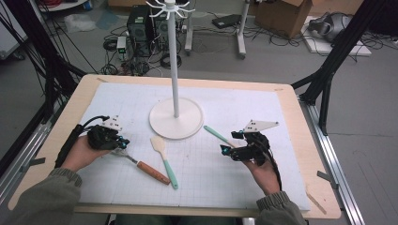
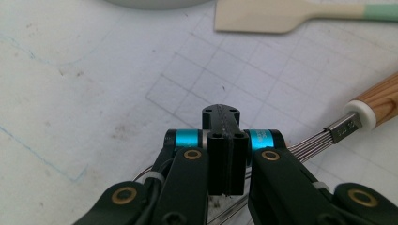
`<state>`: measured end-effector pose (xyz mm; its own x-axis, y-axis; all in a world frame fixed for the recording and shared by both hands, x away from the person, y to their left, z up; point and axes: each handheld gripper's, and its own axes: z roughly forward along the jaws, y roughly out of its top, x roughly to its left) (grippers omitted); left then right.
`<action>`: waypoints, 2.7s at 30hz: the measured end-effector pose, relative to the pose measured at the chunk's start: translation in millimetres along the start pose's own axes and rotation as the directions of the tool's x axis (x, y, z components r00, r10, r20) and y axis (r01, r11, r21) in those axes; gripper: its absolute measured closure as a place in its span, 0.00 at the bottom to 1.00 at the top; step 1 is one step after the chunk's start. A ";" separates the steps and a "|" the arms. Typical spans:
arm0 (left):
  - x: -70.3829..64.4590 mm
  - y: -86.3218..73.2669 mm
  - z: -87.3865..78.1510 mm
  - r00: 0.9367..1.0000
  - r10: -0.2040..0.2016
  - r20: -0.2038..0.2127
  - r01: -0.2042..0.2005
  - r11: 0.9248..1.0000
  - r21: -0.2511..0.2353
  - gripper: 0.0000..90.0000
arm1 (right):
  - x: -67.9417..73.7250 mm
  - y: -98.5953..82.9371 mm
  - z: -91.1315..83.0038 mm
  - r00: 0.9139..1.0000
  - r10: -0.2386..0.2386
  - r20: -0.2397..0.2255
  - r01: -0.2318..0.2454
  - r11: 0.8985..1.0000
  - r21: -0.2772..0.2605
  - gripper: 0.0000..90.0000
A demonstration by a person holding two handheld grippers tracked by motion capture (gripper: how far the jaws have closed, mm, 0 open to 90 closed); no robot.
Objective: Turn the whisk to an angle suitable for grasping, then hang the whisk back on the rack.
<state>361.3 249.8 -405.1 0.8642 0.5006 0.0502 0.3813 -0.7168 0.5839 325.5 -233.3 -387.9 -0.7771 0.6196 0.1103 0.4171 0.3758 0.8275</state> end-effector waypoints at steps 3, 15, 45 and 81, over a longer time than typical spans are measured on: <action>-3.8 -6.4 -3.5 1.000 0.000 -0.006 0.000 1.000 0.006 1.00 | 0.7 0.1 0.1 1.000 0.001 -0.001 -0.001 1.000 0.003 0.28; -16.6 -27.9 -17.7 1.000 0.001 -0.004 -0.001 1.000 0.021 1.00 | 1.7 0.6 0.8 1.000 -0.003 0.002 0.003 1.000 0.003 0.28; -37.4 -11.0 -38.0 0.992 0.095 0.082 -0.089 0.993 -0.075 0.78 | 0.9 -0.3 -4.4 1.000 0.006 -0.002 -0.006 1.000 -0.005 0.28; -73.7 1.7 14.6 0.923 0.270 0.274 -0.273 0.962 -0.031 0.68 | 1.4 -9.4 -11.2 1.000 0.010 0.000 -0.010 1.000 -0.006 0.28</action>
<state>303.0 204.6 -419.6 0.9906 0.1353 -0.0175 0.1209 -0.8107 0.5728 315.3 -243.7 -389.4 -0.7729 0.6235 0.1181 0.4219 0.3659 0.8296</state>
